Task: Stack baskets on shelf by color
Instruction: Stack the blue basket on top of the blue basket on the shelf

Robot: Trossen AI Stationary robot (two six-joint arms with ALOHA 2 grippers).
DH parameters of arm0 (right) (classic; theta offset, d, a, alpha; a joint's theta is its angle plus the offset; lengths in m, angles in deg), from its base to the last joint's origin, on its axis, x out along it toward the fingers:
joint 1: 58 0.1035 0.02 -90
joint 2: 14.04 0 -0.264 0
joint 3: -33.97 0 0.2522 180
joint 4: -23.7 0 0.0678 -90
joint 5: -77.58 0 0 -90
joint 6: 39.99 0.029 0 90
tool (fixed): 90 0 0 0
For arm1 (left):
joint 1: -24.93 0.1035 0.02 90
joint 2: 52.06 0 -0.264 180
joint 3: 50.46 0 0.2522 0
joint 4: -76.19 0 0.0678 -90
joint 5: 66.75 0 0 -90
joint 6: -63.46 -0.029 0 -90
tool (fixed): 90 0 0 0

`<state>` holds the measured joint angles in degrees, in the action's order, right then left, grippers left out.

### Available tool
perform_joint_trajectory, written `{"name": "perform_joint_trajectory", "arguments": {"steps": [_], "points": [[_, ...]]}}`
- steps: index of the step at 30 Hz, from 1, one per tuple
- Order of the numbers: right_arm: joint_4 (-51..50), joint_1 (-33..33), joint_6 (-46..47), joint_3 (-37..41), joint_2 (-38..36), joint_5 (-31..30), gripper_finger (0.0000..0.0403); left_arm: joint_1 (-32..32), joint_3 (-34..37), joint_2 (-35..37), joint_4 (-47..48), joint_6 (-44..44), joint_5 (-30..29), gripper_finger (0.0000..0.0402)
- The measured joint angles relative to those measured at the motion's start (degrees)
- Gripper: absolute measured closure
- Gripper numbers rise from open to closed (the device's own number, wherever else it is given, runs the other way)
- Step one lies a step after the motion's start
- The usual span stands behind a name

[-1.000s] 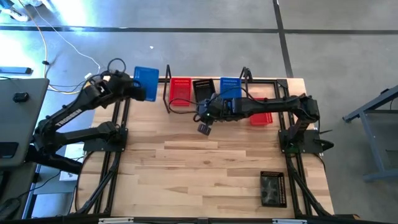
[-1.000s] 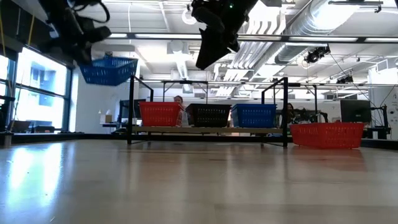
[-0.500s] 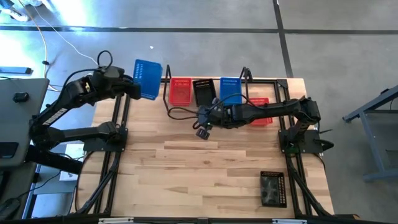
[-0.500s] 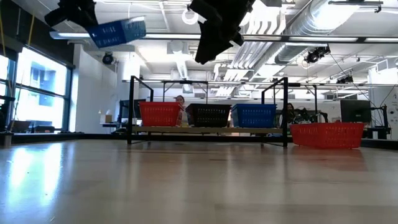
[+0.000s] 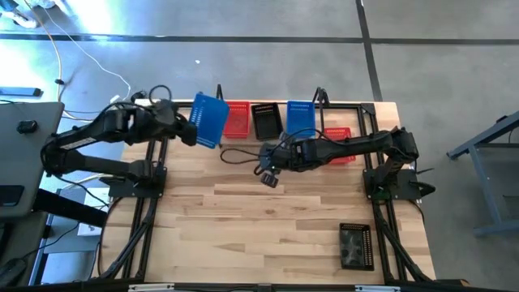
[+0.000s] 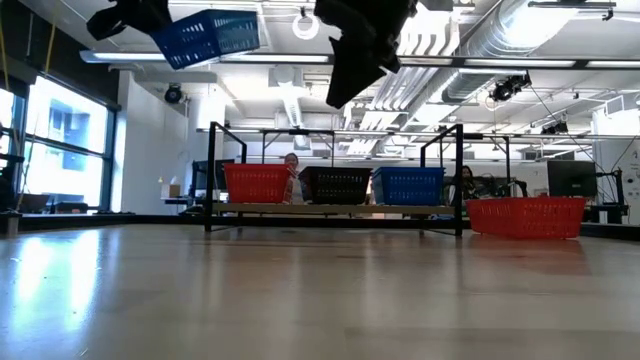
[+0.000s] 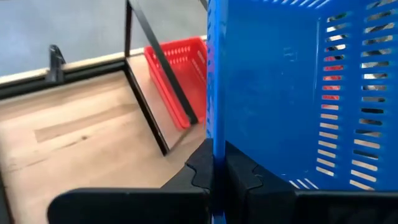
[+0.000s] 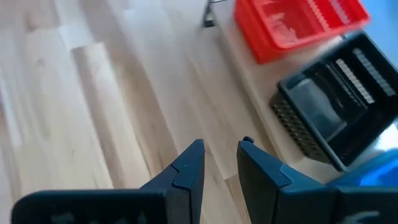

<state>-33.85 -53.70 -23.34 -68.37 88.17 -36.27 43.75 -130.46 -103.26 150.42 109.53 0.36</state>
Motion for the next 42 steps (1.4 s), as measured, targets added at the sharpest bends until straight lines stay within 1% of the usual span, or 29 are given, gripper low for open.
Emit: {"name": "perform_joint_trajectory", "arguments": {"steps": [2, 6, 9, 13, 17, 24, 28, 35, 38, 42], "points": [[0.06, 0.66, -2.82, 0.00, 0.00, 0.87, 0.0320, -2.24, 0.00, -1.72, 0.00, 1.82, -1.40, 0.0401], [0.11, 1.96, -9.75, 0.00, 0.00, 5.42, 0.0320, -5.88, 0.00, -5.43, -0.02, 6.38, -4.02, 0.0401], [0.43, 3.25, -15.11, 0.00, 0.00, 8.64, 0.0320, -7.57, 0.00, -8.09, -0.04, 10.07, -5.76, 0.0401], [2.67, 4.80, -21.94, 0.00, 0.00, 10.81, 0.0320, -9.30, 0.00, -11.90, -0.07, 14.85, -8.39, 0.0401], [7.65, 6.17, -27.98, 0.00, 0.00, 10.99, 0.0320, -10.79, 0.02, -15.39, -0.11, 19.57, -9.50, 0.0401], [17.90, 7.14, -36.18, 0.00, 0.00, 9.77, 0.0318, -14.03, 0.02, -20.61, -0.42, 27.64, -9.50, 0.0401], [19.24, 6.91, -37.18, 0.00, 0.00, 9.73, 0.0301, -16.01, 0.02, -22.13, -0.54, 32.03, -9.51, 0.0401], [19.36, 5.37, -34.76, 0.00, 0.00, 9.75, 0.0263, -19.33, 0.03, -25.20, -0.84, 38.84, -10.34, 0.0401], [19.66, 4.94, -34.96, 0.00, 0.10, 10.60, 0.0261, -20.57, 0.04, -26.46, -1.15, 41.47, -10.39, 0.0401], [19.78, 4.96, -35.46, 0.00, 0.30, 10.67, 0.0263, -21.59, 0.04, -28.20, -4.77, 42.29, -10.91, 0.0401]]}}
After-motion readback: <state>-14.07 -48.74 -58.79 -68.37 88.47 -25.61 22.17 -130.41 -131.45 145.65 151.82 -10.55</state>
